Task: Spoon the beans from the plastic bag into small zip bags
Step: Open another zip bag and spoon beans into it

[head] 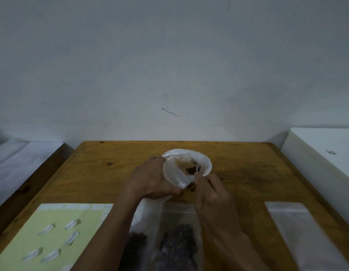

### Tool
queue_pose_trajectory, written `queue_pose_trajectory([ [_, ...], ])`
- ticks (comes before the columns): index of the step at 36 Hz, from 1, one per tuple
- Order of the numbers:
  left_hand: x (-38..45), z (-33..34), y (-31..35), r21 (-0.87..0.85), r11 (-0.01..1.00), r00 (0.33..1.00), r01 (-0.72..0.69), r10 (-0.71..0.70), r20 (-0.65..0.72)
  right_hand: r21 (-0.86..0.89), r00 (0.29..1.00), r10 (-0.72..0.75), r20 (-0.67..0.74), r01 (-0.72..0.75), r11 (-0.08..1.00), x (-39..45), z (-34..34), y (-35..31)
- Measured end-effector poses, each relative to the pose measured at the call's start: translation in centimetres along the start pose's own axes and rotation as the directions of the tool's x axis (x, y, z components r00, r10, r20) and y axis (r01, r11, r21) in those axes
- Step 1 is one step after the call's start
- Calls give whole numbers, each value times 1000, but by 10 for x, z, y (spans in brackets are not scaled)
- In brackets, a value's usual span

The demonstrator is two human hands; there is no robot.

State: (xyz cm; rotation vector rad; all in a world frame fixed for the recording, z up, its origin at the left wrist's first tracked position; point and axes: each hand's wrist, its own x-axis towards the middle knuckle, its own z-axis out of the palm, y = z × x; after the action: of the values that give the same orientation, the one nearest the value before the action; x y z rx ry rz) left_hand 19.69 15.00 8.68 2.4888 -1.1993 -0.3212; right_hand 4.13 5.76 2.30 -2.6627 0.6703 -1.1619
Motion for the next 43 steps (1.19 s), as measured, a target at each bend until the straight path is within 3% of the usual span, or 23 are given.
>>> queue_pose_trajectory([
  [6,-5,-1,3,-1,1000,1000,6,-6,8,-104,997,83,6,-82,991,3,-10,-5],
  [11,-11,-3,8,-58,998,1000,-16,16,-2,-63,981,156,119,-149,987,4,4,-3],
  [16,-15,-6,7,-107,994,999,-21,17,-45,-22,992,126,33,-125,992,2,0,-1],
  [23,-18,-2,10,-132,991,999,-26,20,-46,-61,971,198,134,-191,980,7,13,-1],
  [30,-22,-5,4,-186,982,996,38,-51,-67,82,991,130,18,-131,988,9,7,0],
  [36,-25,-3,6,-215,975,997,54,-66,-51,-22,986,133,98,-132,991,6,15,-1],
  [43,-26,-4,6,-218,974,996,66,-79,-50,139,983,180,-43,-172,975,8,14,0],
])
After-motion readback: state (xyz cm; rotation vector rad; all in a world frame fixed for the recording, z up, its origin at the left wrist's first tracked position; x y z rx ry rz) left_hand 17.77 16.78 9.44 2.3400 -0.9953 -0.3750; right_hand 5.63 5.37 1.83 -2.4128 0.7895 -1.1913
